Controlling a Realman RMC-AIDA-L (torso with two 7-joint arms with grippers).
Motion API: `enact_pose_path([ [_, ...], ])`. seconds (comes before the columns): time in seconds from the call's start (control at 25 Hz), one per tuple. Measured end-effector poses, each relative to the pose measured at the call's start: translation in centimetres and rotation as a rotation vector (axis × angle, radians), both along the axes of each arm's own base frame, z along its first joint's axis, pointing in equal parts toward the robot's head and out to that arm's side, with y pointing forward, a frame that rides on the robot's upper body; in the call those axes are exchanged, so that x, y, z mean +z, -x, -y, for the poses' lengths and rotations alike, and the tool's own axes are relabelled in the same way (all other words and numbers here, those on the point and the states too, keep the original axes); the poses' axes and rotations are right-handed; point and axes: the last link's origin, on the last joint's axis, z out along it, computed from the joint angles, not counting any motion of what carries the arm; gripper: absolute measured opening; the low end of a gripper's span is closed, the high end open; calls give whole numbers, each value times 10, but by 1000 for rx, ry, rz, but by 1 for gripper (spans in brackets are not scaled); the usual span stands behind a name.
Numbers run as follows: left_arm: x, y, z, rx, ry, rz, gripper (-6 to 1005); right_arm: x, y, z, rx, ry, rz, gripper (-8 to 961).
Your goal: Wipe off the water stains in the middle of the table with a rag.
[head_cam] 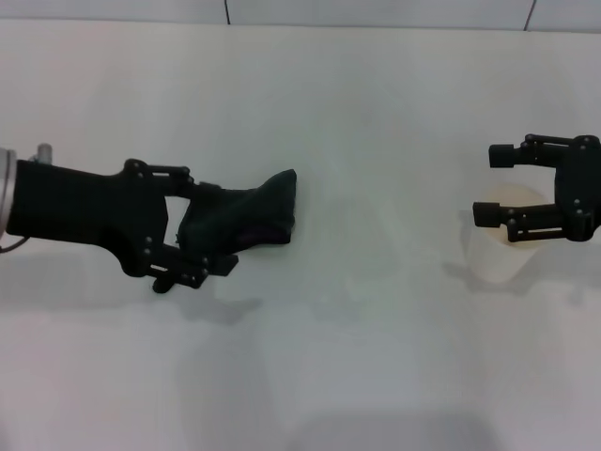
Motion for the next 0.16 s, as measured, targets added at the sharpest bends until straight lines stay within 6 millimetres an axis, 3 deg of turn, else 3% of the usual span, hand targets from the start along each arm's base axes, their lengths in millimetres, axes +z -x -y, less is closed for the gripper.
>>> enact_pose_path([
  [0.16,4,3,-1,-16,-23,9,887,-1,1,-1,0,-4,-1,859],
])
